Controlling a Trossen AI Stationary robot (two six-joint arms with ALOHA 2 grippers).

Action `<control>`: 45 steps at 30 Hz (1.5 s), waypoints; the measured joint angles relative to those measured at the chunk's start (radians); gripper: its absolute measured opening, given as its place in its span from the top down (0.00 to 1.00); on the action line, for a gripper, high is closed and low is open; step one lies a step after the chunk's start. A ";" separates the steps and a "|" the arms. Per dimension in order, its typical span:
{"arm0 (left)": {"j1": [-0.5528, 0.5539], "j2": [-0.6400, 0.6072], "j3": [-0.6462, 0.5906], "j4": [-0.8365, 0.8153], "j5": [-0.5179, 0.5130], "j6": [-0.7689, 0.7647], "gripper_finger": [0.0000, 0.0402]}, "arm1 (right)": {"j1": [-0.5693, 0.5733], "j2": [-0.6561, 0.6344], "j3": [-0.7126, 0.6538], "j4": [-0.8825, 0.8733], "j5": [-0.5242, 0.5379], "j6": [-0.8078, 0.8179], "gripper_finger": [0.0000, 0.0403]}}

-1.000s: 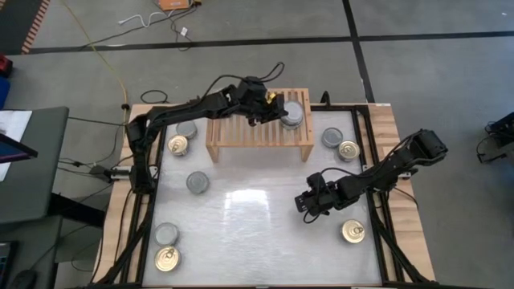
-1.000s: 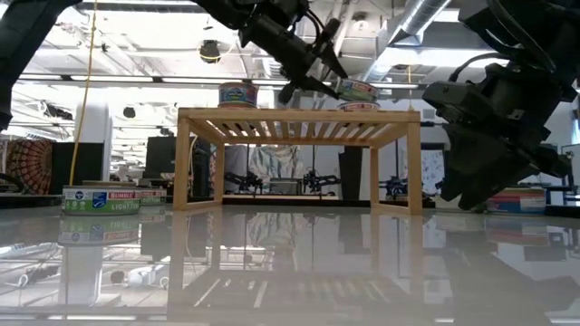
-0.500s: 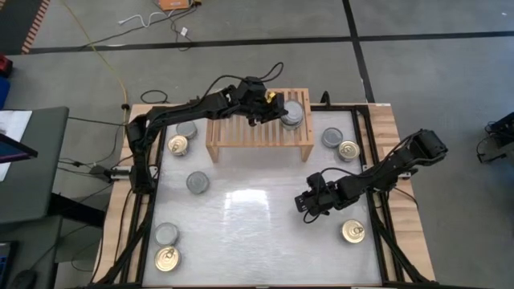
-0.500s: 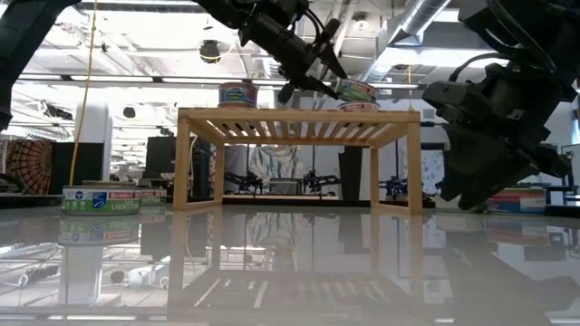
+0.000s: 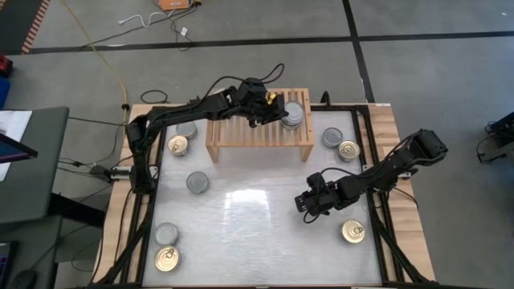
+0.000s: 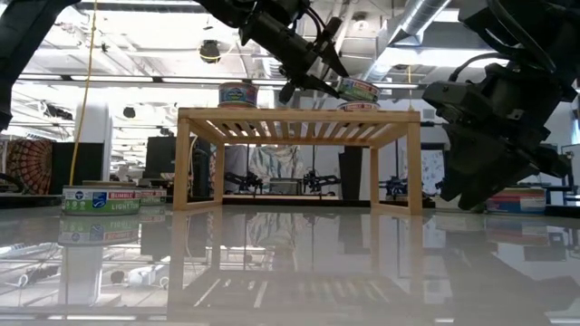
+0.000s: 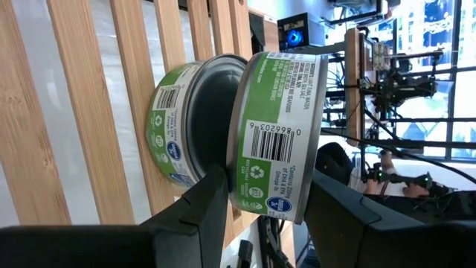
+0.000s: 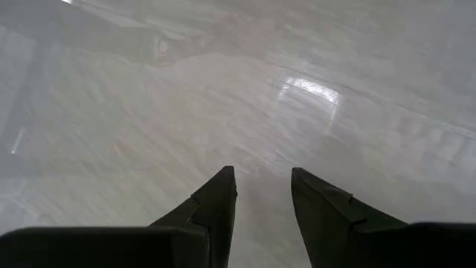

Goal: Stack canned seafood by type on shelf
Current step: Stack the green tuna can on top of the other green tuna can on the shelf

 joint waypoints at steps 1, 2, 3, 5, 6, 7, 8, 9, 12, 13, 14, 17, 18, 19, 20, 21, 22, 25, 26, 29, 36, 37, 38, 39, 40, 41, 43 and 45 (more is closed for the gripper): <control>0.000 0.000 0.000 0.000 0.000 0.000 0.62 | 0.000 0.000 0.000 0.000 0.000 0.000 0.60; 0.000 0.000 0.000 0.000 0.000 0.000 0.62 | 0.000 0.000 0.000 0.000 0.000 0.000 0.60; 0.000 0.000 0.000 0.000 0.000 0.000 0.62 | 0.000 0.000 0.000 0.000 0.000 0.000 0.60; 0.000 0.000 0.000 0.000 0.000 0.000 0.62 | 0.000 0.000 0.000 0.000 0.000 0.000 0.60; 0.000 0.000 0.000 0.000 0.000 0.000 0.62 | 0.000 0.000 0.000 0.000 0.000 0.000 0.60; 0.000 0.000 0.000 0.000 -0.001 0.000 0.62 | 0.000 0.000 0.000 0.000 0.000 0.000 0.60; 0.000 0.000 0.000 0.000 -0.001 0.000 0.61 | 0.000 0.000 0.000 0.000 0.000 0.000 0.60; 0.000 0.000 0.000 0.000 -0.002 0.000 0.60 | 0.000 0.000 0.000 0.000 0.000 0.000 0.60; 0.000 0.000 0.000 0.000 -0.003 0.000 0.57 | 0.000 0.000 0.000 0.000 0.000 -0.001 0.60; 0.000 0.000 0.000 0.000 -0.003 0.000 0.56 | 0.000 0.000 0.000 0.000 0.000 -0.001 0.60; 0.000 0.000 0.000 0.000 -0.003 0.000 0.55 | 0.000 0.000 0.000 0.000 0.000 -0.001 0.60; 0.000 0.000 0.000 0.001 -0.002 -0.002 0.53 | 0.000 0.000 0.000 -0.001 0.000 -0.002 0.60; -0.001 0.000 0.000 0.001 -0.002 -0.008 0.53 | 0.000 0.000 0.000 -0.001 0.000 -0.002 0.60; -0.001 0.000 0.000 0.001 -0.002 -0.011 0.53 | 0.000 0.000 0.000 -0.001 0.000 -0.002 0.60; -0.001 0.000 0.000 0.001 -0.002 -0.010 0.53 | 0.000 0.000 0.000 -0.001 0.000 -0.002 0.60; -0.001 0.000 0.000 0.001 0.000 -0.005 0.53 | 0.000 0.000 0.000 -0.001 0.000 -0.002 0.60; -0.001 0.000 0.000 0.001 0.005 0.001 0.53 | 0.000 0.000 0.000 -0.001 0.000 -0.002 0.60; -0.001 0.000 0.000 0.001 0.018 0.013 0.53 | 0.000 0.000 0.000 -0.001 0.000 -0.002 0.60; -0.001 0.000 0.000 0.001 0.018 0.013 0.53 | 0.000 0.000 0.000 -0.001 0.000 -0.002 0.60; -0.001 0.000 0.000 0.003 0.038 0.013 0.53 | 0.000 0.000 0.000 -0.001 0.000 -0.003 0.60; 0.001 0.000 0.000 0.004 0.067 0.026 0.53 | 0.000 0.000 0.000 -0.001 0.000 -0.005 0.60; 0.001 0.000 0.000 0.005 0.077 0.026 0.53 | 0.000 0.000 0.000 -0.001 0.000 -0.005 0.60; 0.002 0.000 0.000 0.002 0.078 0.034 0.53 | 0.000 0.000 0.000 -0.001 0.000 -0.005 0.60; 0.003 0.000 0.000 -0.004 0.066 0.042 0.53 | 0.000 0.000 0.000 -0.001 0.000 -0.005 0.60; 0.005 0.000 0.000 -0.015 0.054 0.044 0.53 | 0.000 0.000 0.000 -0.001 0.000 -0.005 0.60; 0.005 0.000 -0.001 -0.028 0.057 0.041 0.53 | 0.000 0.000 0.000 -0.001 0.000 -0.005 0.60; 0.006 0.000 -0.002 -0.036 0.098 0.036 0.53 | 0.004 0.000 0.000 -0.001 0.000 -0.004 0.60; 0.011 0.000 -0.002 -0.033 0.116 0.042 0.53 | 0.008 0.000 0.000 -0.002 0.000 -0.004 0.60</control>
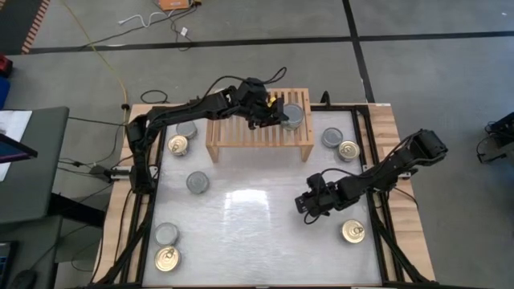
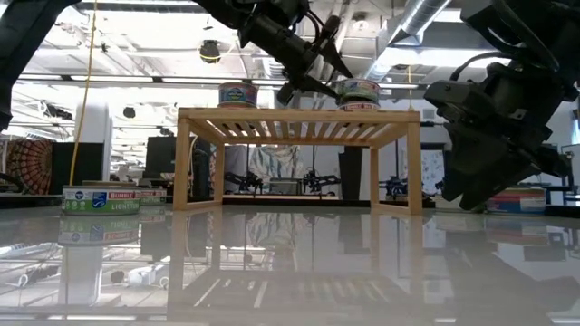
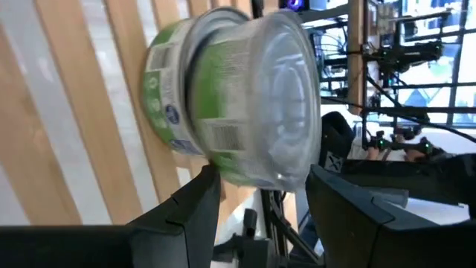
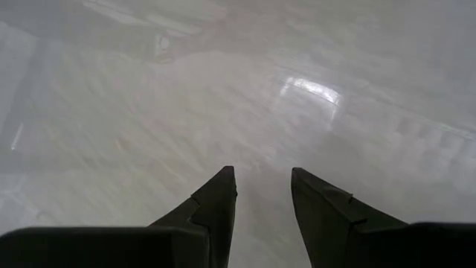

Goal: Stack canned seafood by type on shelf
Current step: Stack the green tuna can on top of the other green tuna can on the shelf

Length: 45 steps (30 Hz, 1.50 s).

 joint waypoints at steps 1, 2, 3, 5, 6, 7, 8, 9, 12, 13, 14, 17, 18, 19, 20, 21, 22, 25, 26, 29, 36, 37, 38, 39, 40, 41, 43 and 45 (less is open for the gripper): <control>0.002 0.000 0.000 0.003 -0.009 0.003 0.53 | 0.000 0.000 0.000 0.000 0.000 0.000 0.60; 0.003 0.000 0.000 0.005 -0.018 0.003 0.53 | 0.000 0.000 0.000 0.000 0.000 0.000 0.60; 0.004 0.000 0.000 0.005 -0.023 -0.001 0.53 | 0.000 0.000 0.000 0.000 0.000 0.001 0.60; 0.005 0.000 0.000 0.006 -0.009 0.001 0.53 | 0.000 0.000 0.000 0.000 0.000 0.002 0.60; 0.005 0.000 0.000 0.006 -0.011 0.005 0.53 | 0.000 0.000 0.000 0.000 0.000 0.002 0.60; 0.005 0.000 0.000 0.005 -0.018 0.006 0.53 | 0.000 0.000 0.000 0.000 0.000 0.002 0.60; 0.004 0.000 0.000 0.000 -0.034 0.005 0.53 | 0.000 0.000 0.000 0.000 0.000 0.002 0.60; 0.004 0.000 0.000 -0.005 -0.044 0.002 0.53 | 0.000 0.000 0.000 0.000 0.000 0.002 0.60; 0.004 0.000 0.000 -0.007 -0.059 -0.001 0.53 | 0.000 0.000 0.000 0.000 0.000 0.002 0.60; 0.004 0.000 0.000 -0.006 -0.059 -0.004 0.53 | 0.000 0.000 0.000 0.000 0.000 0.002 0.60; 0.004 0.000 0.000 -0.003 -0.058 -0.011 0.53 | 0.000 0.000 0.000 0.000 0.000 0.002 0.60; 0.004 0.000 0.001 -0.007 -0.039 -0.027 0.53 | 0.000 0.000 0.000 0.000 0.000 0.002 0.60; 0.004 0.000 0.001 -0.007 -0.035 -0.028 0.53 | 0.000 0.000 0.000 0.000 0.000 0.002 0.60; 0.003 0.000 0.001 -0.005 -0.035 -0.028 0.53 | 0.000 0.000 0.000 0.000 0.000 0.002 0.60; 0.002 0.000 0.001 -0.004 -0.035 -0.030 0.53 | 0.000 0.000 0.000 0.000 0.000 0.002 0.60; 0.002 0.000 0.001 -0.004 -0.034 -0.034 0.53 | 0.000 0.000 0.000 0.000 0.000 0.001 0.60; 0.002 0.000 0.001 -0.005 -0.035 -0.037 0.53 | 0.000 0.000 0.000 0.000 0.000 0.001 0.60; 0.002 0.000 0.001 0.005 -0.066 -0.033 0.53 | 0.000 0.000 0.000 0.000 0.000 0.001 0.60; 0.002 0.000 0.001 0.013 -0.081 -0.030 0.53 | 0.000 0.000 0.000 0.000 0.000 0.001 0.60; 0.002 0.000 0.001 0.027 -0.116 -0.028 0.53 | 0.000 0.000 0.000 0.000 0.000 0.002 0.60; 0.002 0.000 0.001 0.089 -0.181 -0.008 0.53 | 0.006 0.000 0.000 0.000 0.000 0.003 0.60; 0.002 0.000 0.001 0.097 -0.183 0.003 0.53 | 0.007 0.000 0.000 0.000 0.000 0.003 0.60; 0.002 0.000 0.001 0.104 -0.183 0.012 0.53 | 0.008 0.000 0.000 0.000 0.000 0.003 0.60; 0.002 0.000 0.002 0.105 -0.183 0.016 0.53 | 0.008 0.000 0.000 0.000 0.000 0.003 0.60; 0.002 0.000 0.002 0.105 -0.182 0.017 0.53 | 0.008 0.000 0.000 0.000 0.000 0.003 0.60; 0.002 0.000 0.002 0.104 -0.180 0.016 0.53 | 0.008 0.000 0.000 0.000 0.000 0.003 0.60; 0.001 0.000 0.002 0.104 -0.163 0.013 0.53 | 0.008 0.000 0.000 0.000 0.000 0.003 0.60; 0.000 0.000 0.002 0.105 -0.134 0.013 0.53 | 0.008 0.000 0.000 0.000 0.000 0.003 0.60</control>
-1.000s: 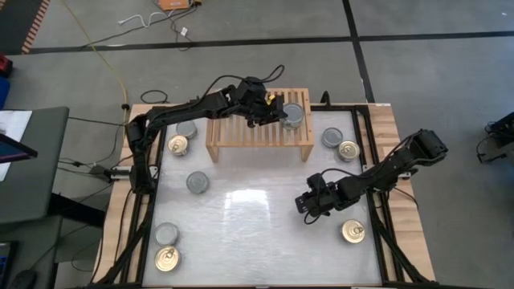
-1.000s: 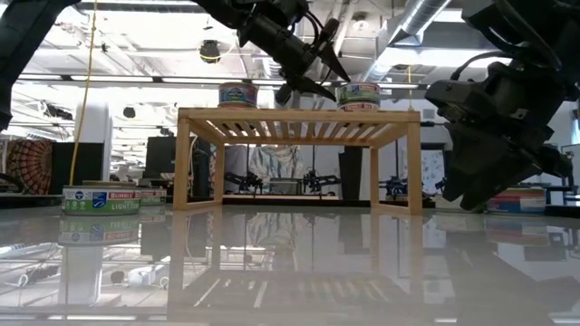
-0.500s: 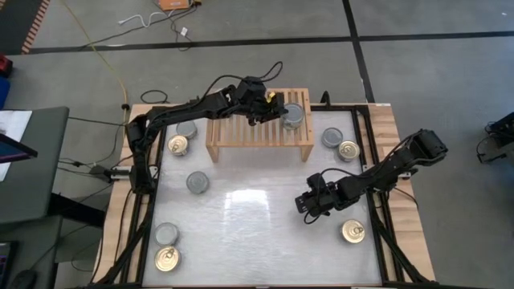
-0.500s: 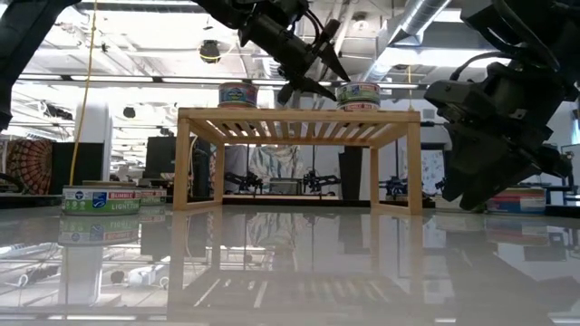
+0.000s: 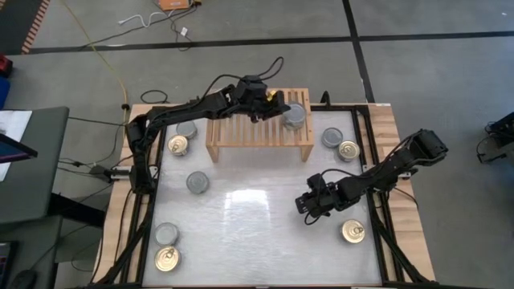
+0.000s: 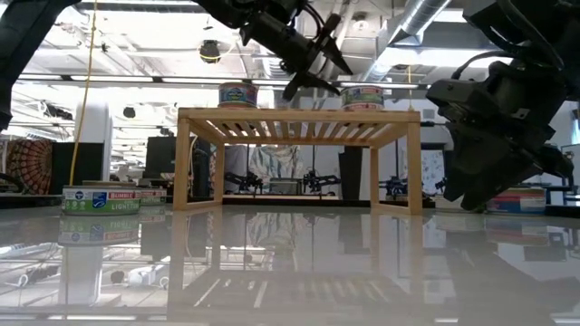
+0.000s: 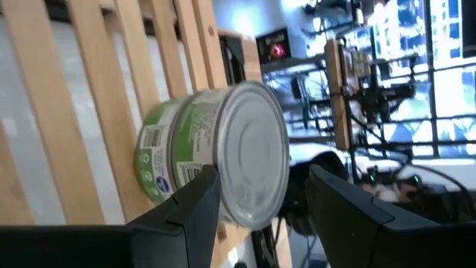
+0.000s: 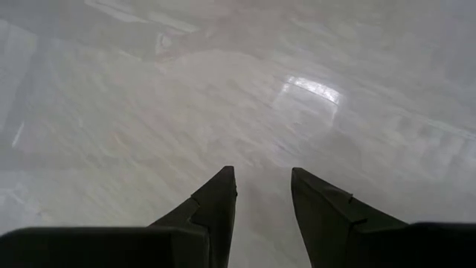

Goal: Stack canned seafood by type on shelf
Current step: Stack the green tuna can on top of the other green tuna can on the shelf

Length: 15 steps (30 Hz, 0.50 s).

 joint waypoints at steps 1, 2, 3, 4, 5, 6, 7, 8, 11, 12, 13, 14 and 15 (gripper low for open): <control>0.000 0.000 0.000 -0.001 0.017 0.002 0.53 | 0.001 0.000 0.000 0.000 0.000 0.000 0.60; 0.000 0.000 0.000 0.000 0.032 0.008 0.53 | 0.004 0.000 0.000 0.000 0.000 0.000 0.60; 0.000 0.000 0.000 -0.001 0.050 0.018 0.53 | 0.004 0.000 0.000 0.000 0.000 0.000 0.60; 0.000 -0.003 0.000 -0.005 0.066 0.029 0.53 | 0.004 0.000 0.000 0.000 0.000 0.000 0.60; 0.000 -0.005 0.000 -0.009 0.076 0.041 0.53 | 0.004 0.000 0.000 0.000 0.000 0.001 0.60; 0.000 -0.007 0.000 -0.009 0.081 0.054 0.53 | 0.004 0.000 0.000 0.000 0.000 0.004 0.60; 0.003 -0.014 0.000 -0.020 0.083 0.065 0.53 | 0.004 0.000 0.000 0.000 0.000 0.008 0.60; 0.008 -0.027 0.000 -0.049 0.084 0.073 0.53 | 0.004 0.000 0.000 0.001 0.000 0.008 0.60; 0.019 -0.061 0.000 -0.119 0.043 0.117 0.53 | 0.004 0.000 0.000 0.003 0.000 0.010 0.60; 0.021 -0.074 0.000 -0.158 0.023 0.142 0.53 | 0.004 0.000 0.000 0.003 0.000 0.010 0.60; 0.022 -0.088 0.000 -0.189 0.008 0.168 0.53 | 0.004 0.000 0.000 0.005 0.000 0.010 0.60; 0.022 -0.103 0.000 -0.215 -0.012 0.191 0.53 | 0.004 0.000 0.000 0.007 0.000 0.010 0.60; 0.016 -0.121 0.000 -0.248 -0.035 0.215 0.53 | 0.004 0.000 0.000 0.007 0.000 0.009 0.60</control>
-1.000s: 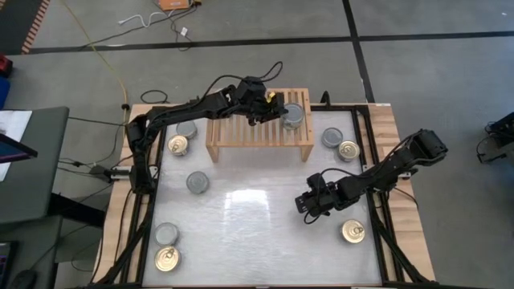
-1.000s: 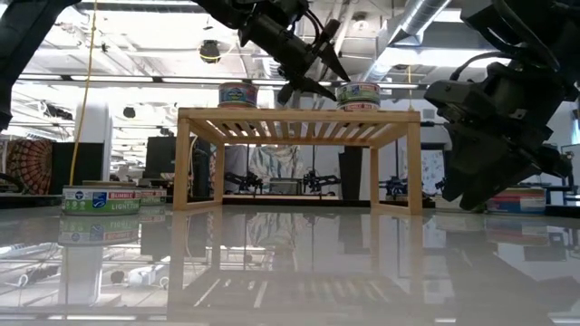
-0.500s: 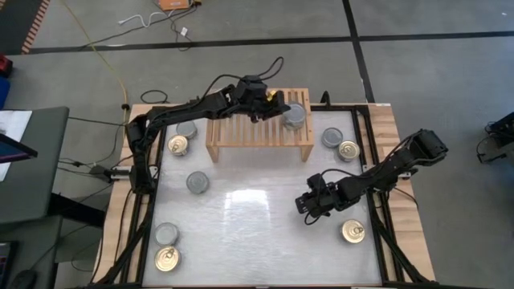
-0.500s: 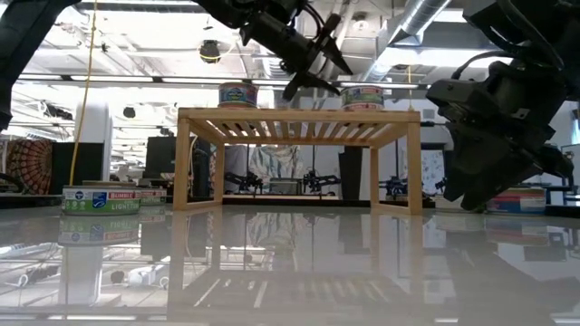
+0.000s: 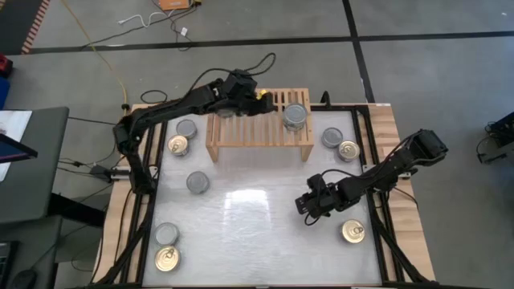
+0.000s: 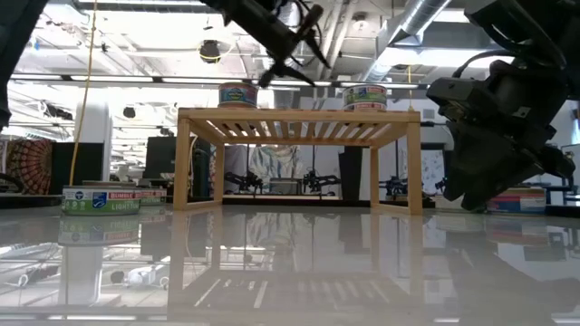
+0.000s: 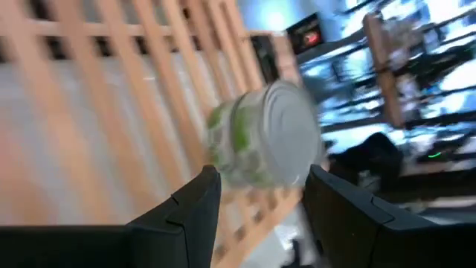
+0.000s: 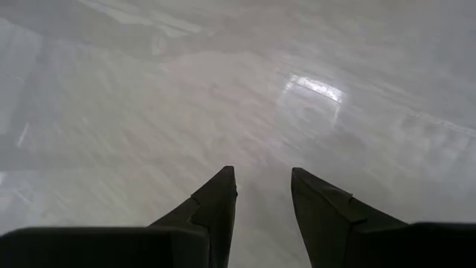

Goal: Stack canned seafood by type on shelf
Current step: Stack the green tuna can on top of the other green tuna can on the shelf

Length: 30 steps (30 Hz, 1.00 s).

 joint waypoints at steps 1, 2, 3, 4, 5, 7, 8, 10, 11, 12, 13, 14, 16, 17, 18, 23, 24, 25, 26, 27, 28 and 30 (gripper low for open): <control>-0.010 -0.019 0.000 -0.035 -0.019 0.026 0.53 | 0.000 0.000 0.000 -0.001 0.000 0.000 0.60; -0.023 -0.039 0.000 -0.059 -0.034 0.054 0.53 | 0.000 0.000 0.000 0.002 0.000 -0.001 0.60; -0.037 -0.060 0.000 -0.083 -0.055 0.083 0.53 | 0.003 0.000 0.000 0.004 0.000 -0.006 0.60; -0.054 -0.085 0.000 -0.119 -0.076 0.119 0.53 | 0.007 0.000 0.000 0.005 0.000 -0.015 0.60; -0.073 -0.105 0.000 -0.151 -0.090 0.157 0.53 | 0.010 0.000 0.000 0.011 0.000 -0.028 0.60; -0.121 -0.148 0.000 -0.198 -0.131 0.215 0.53 | 0.022 0.000 0.000 0.015 0.000 -0.034 0.60; -0.148 -0.167 0.000 -0.237 -0.171 0.234 0.53 | 0.028 0.000 0.000 0.011 0.000 -0.034 0.60; -0.217 -0.203 0.000 -0.282 -0.273 0.263 0.53 | 0.036 0.000 0.000 0.010 0.000 -0.034 0.60; -0.251 -0.219 0.000 -0.317 -0.341 0.266 0.53 | 0.041 -0.002 0.000 0.007 0.000 -0.032 0.60; -0.287 -0.234 -0.005 -0.353 -0.414 0.253 0.53 | 0.046 -0.006 0.000 0.004 0.000 -0.029 0.61; -0.319 -0.251 -0.022 -0.377 -0.484 0.212 0.53 | 0.048 -0.012 0.000 0.006 0.000 -0.029 0.61; -0.345 -0.273 -0.047 -0.416 -0.538 0.157 0.53 | 0.051 -0.020 0.000 0.005 0.000 -0.029 0.62; -0.386 -0.328 -0.132 -0.502 -0.624 0.056 0.53 | 0.059 -0.043 0.000 0.000 0.009 -0.029 0.64; -0.406 -0.359 -0.188 -0.513 -0.652 0.008 0.53 | 0.062 -0.057 0.000 -0.004 0.014 -0.029 0.66; -0.428 -0.395 -0.252 -0.501 -0.670 -0.038 0.53 | 0.066 -0.072 0.000 -0.012 0.019 -0.027 0.67; -0.552 -0.595 -0.623 -0.195 -0.673 -0.107 0.53 | 0.069 -0.145 0.000 -0.095 0.025 0.087 0.74; -0.576 -0.634 -0.694 -0.111 -0.674 -0.097 0.53 | 0.069 -0.156 0.000 -0.120 0.025 0.120 0.74; -0.599 -0.671 -0.759 -0.028 -0.676 -0.077 0.53 | 0.069 -0.165 0.000 -0.146 0.025 0.158 0.75; -0.620 -0.705 -0.821 0.056 -0.679 -0.051 0.53 | 0.070 -0.174 0.000 -0.170 0.026 0.191 0.76; -0.640 -0.737 -0.877 0.128 -0.680 -0.022 0.53 | 0.071 -0.184 0.000 -0.183 0.026 0.210 0.76; -0.657 -0.766 -0.927 0.184 -0.679 0.002 0.53 | 0.071 -0.193 0.000 -0.188 0.026 0.221 0.77; -0.685 -0.815 -1.006 0.272 -0.678 0.041 0.53 | 0.072 -0.213 0.000 -0.189 0.031 0.240 0.80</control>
